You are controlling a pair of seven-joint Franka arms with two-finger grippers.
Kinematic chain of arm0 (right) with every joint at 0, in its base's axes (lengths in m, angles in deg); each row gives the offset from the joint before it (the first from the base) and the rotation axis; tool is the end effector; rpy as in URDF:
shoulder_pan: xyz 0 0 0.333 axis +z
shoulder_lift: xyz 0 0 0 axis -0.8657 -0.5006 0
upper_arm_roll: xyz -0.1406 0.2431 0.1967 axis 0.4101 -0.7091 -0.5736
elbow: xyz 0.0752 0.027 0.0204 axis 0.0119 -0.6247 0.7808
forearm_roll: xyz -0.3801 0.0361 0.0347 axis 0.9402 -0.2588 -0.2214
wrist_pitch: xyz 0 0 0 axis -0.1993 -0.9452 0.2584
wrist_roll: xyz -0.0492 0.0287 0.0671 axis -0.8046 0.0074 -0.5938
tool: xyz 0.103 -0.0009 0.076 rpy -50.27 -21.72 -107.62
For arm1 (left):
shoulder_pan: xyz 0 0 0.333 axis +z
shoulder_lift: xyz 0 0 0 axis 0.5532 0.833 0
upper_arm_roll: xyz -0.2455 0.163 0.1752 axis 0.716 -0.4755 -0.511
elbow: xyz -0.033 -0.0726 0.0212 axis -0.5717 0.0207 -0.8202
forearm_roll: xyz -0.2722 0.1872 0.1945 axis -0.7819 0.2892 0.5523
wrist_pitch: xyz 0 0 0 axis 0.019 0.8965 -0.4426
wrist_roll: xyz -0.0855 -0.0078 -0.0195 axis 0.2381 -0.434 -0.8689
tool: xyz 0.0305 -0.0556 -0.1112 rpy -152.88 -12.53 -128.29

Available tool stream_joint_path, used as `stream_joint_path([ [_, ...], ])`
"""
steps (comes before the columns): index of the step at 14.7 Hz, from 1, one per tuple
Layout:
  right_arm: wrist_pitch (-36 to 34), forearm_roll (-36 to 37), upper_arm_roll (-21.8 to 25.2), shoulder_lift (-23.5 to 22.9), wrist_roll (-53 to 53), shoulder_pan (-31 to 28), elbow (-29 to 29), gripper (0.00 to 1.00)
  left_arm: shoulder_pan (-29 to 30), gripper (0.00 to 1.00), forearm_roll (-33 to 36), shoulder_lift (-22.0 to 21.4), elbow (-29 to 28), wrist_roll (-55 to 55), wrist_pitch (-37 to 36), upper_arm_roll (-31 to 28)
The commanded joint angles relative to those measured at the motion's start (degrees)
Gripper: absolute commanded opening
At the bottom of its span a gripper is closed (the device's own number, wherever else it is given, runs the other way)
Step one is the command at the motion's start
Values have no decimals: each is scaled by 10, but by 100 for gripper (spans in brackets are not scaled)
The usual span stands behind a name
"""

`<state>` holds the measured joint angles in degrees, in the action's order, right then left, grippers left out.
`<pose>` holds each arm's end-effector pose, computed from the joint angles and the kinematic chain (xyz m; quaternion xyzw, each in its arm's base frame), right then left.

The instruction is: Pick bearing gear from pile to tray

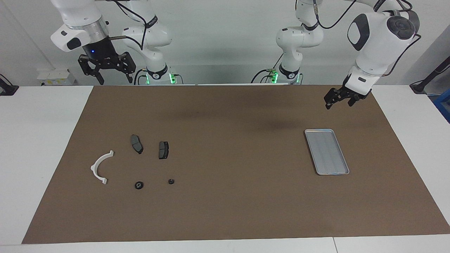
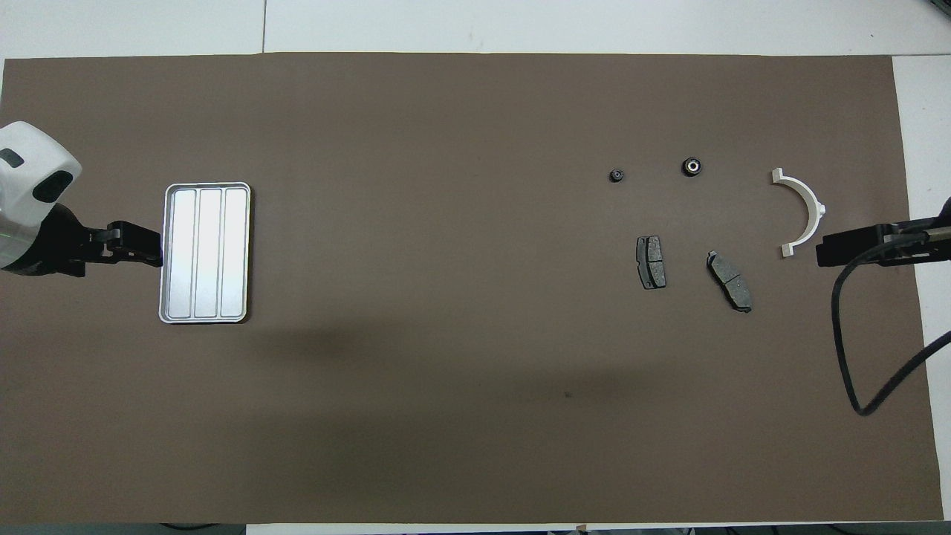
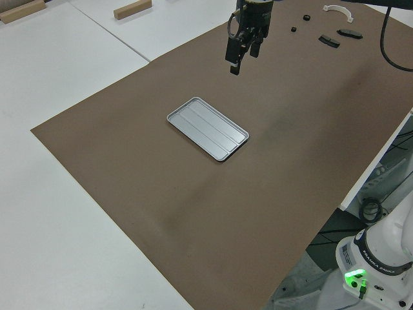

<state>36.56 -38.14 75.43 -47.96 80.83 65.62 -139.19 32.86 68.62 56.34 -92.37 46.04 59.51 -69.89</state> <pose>0.4989 0.0216 0.6643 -0.9997 -0.0187 -0.0126 0.0063 0.5265 -0.0313 0.5552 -0.9991 -0.0267 0.0331 0.0074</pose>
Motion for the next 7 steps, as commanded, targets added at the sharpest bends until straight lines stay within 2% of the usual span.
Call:
stream_joint_path([
  [1,-7,-4,1,-3,-7,1,8,100,1,100,-8,-16,-14,3,10,-1],
  [7,-10,-11,2,-1,-4,-3,6,100,0,100,-8,-16,-14,3,10,-1],
])
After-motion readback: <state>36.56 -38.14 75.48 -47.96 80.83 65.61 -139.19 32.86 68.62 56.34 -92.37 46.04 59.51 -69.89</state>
